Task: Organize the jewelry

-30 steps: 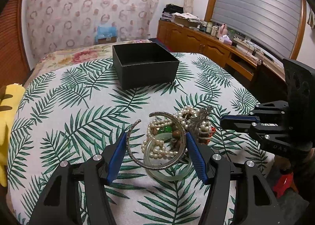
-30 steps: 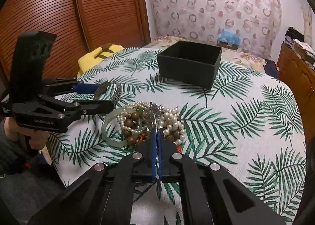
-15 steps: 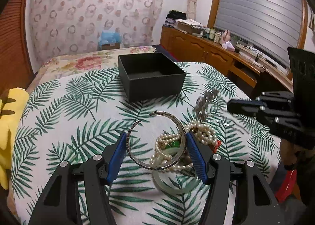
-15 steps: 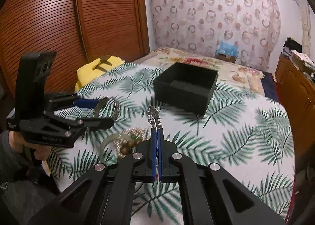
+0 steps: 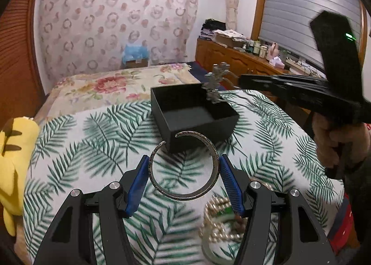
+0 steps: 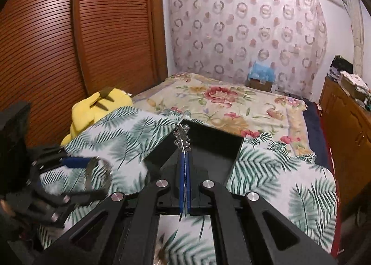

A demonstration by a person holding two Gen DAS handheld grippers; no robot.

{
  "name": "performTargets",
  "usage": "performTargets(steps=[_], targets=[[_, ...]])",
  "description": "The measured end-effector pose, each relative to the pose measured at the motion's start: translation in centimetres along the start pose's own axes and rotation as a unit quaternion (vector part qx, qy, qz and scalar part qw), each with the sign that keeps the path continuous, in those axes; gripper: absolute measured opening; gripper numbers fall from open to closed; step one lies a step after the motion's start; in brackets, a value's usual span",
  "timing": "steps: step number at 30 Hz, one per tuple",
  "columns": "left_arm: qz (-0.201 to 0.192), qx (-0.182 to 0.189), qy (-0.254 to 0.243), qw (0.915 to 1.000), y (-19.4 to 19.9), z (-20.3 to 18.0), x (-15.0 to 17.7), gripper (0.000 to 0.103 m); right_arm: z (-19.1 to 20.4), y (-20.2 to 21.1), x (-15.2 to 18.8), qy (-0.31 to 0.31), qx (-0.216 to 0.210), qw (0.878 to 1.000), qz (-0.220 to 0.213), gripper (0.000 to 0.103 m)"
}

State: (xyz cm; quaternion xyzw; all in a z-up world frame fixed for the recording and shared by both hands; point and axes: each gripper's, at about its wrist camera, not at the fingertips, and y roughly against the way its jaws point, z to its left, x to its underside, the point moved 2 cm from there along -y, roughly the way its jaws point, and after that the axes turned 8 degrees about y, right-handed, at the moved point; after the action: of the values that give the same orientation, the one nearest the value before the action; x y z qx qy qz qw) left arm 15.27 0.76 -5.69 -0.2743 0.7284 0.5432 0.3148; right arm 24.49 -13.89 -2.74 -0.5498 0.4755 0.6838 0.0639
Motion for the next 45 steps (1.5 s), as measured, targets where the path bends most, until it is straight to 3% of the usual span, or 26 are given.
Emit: performTargets(steps=[8,14,16,17,19,26,37,45], targets=[[0.001,-0.005,0.007,1.0000,-2.0,0.7,-2.1,0.058,-1.8,-6.7,0.3,-0.041,-0.028,0.998,0.047,0.002],[0.008,-0.013,0.003,0.9999,-3.7,1.0,-3.2,0.058,-2.4,-8.2,1.0,-0.060,-0.045,0.995,0.067,0.003],[0.008,-0.015,0.002,0.9998,-4.1,1.0,-3.7,0.058,-2.8,-8.0,0.8,-0.060,-0.037,0.995,0.065,0.005],[0.008,-0.016,0.002,0.9998,-4.2,0.9,-3.8,0.058,-3.1,-7.7,0.7,-0.061,-0.034,0.996,0.062,0.011],[0.007,-0.015,-0.002,0.9999,-4.6,0.5,-4.3,0.058,-3.6,-6.9,0.4,-0.061,-0.022,0.997,0.052,0.033],[0.013,-0.010,-0.016,0.9997,-6.6,-1.3,-5.6,0.058,-5.3,-4.2,0.5,-0.057,-0.002,0.998,0.028,0.033],[0.043,-0.034,-0.028,0.9981,-11.4,-2.0,-6.1,0.058,-5.3,-1.0,2.7,-0.048,0.012,0.999,0.015,0.033],[0.037,-0.035,-0.036,0.9980,-10.8,-2.5,-6.1,0.064,-5.0,0.8,4.4,-0.056,0.015,0.998,0.007,0.033]])
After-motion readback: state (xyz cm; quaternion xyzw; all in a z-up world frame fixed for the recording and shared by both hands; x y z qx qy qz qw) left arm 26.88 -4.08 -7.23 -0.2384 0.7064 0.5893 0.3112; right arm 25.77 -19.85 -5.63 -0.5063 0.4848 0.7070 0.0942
